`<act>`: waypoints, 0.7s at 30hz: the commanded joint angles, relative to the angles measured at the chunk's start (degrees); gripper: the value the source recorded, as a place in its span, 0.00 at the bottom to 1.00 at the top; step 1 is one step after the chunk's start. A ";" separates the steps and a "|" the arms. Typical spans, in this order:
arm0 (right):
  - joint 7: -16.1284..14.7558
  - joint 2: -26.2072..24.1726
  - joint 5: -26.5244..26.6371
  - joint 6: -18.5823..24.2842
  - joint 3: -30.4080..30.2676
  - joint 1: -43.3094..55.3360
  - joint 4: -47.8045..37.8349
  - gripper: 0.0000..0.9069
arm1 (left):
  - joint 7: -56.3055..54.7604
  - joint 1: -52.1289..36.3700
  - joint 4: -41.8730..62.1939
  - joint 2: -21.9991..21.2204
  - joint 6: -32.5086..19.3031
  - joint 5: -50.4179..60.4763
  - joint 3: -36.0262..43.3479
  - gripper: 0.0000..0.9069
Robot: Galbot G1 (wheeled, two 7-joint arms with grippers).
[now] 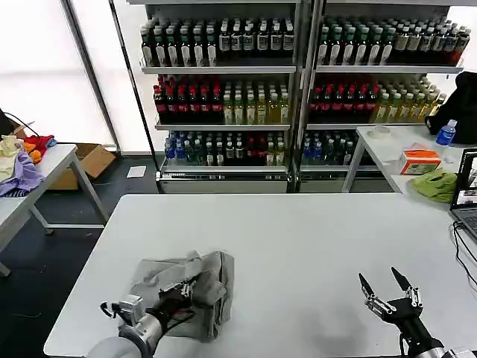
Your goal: Fold and organize the clothes.
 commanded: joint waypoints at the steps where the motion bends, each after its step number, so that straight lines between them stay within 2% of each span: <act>1: -0.03 0.39 -0.56 0.06 -0.73 -0.01 -0.11 1.00 | -1.16 -2.25 2.96 -2.85 -0.37 -0.88 8.03 0.30; 2: -0.03 0.41 -0.58 0.05 -0.77 -0.01 -0.09 1.00 | -1.35 -2.49 2.98 -2.88 -0.37 -0.92 8.03 0.49; 3: -0.10 0.50 -0.73 0.06 -0.91 -0.07 -0.01 1.00 | -1.50 -2.72 3.05 -2.93 -0.28 -0.95 8.01 0.60; 4: -0.12 0.57 -0.79 0.09 -1.16 -0.15 0.13 1.00 | -1.63 -3.01 3.26 -2.95 -0.20 -0.93 7.96 0.67; 5: -0.15 0.66 -0.88 0.09 -1.31 -0.23 0.25 1.00 | -1.85 -3.27 3.29 -3.02 -0.19 -0.95 7.85 1.00; 14: -0.42 1.23 -1.82 0.27 -2.54 -0.81 1.05 1.00 | -2.29 -5.05 2.06 -4.06 -0.49 -0.90 7.12 1.00; 18: -0.35 1.02 -1.78 0.24 -2.51 -0.77 1.10 1.00 | -1.76 -2.37 -1.56 -3.55 -0.22 -0.92 7.20 1.00; 21: -0.32 0.94 -1.77 0.20 -2.46 -0.71 1.13 1.00 | -1.58 -0.35 -5.11 -3.72 0.07 -1.66 4.36 1.00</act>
